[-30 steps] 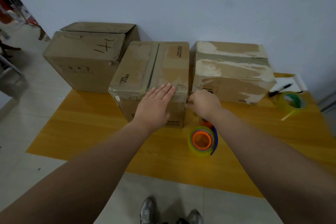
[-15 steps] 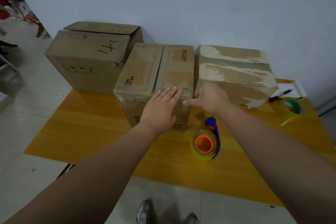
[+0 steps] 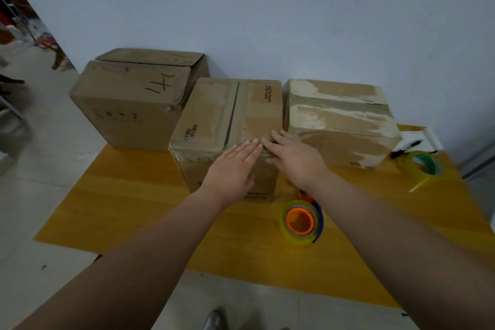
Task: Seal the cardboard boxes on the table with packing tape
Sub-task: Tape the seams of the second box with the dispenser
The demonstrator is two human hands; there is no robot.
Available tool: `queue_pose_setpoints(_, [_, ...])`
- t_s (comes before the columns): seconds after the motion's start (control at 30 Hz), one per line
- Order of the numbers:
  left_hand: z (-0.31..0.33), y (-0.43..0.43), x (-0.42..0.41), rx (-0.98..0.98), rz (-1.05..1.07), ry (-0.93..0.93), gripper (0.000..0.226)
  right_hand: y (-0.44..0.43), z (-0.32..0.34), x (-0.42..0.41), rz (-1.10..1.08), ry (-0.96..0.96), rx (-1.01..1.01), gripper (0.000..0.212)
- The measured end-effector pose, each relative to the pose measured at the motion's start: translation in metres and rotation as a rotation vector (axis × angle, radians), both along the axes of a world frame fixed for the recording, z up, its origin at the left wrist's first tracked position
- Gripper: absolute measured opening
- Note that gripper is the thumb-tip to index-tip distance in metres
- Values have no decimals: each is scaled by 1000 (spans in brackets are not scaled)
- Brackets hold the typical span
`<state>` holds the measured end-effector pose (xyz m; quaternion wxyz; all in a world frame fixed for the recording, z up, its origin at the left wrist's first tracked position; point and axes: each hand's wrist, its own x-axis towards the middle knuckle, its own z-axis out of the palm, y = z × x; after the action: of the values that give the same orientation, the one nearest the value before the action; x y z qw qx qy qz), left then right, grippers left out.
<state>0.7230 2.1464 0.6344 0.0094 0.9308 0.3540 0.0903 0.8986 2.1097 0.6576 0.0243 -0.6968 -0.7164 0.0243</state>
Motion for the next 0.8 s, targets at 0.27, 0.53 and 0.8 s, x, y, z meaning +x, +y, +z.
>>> queue_pose_setpoints(0.27, [0, 28, -96, 85, 132, -8, 57, -11, -24, -18, -208, 123, 104, 44])
queue_pose_setpoints(0.53, [2, 61, -160, 2, 141, -57, 57, -15, -28, -30, -292, 79, 92, 61])
queue_pose_setpoints(0.8, [3, 96, -141, -35, -96, -32, 59, 37, 6, -123, -123, 64, 158, 68])
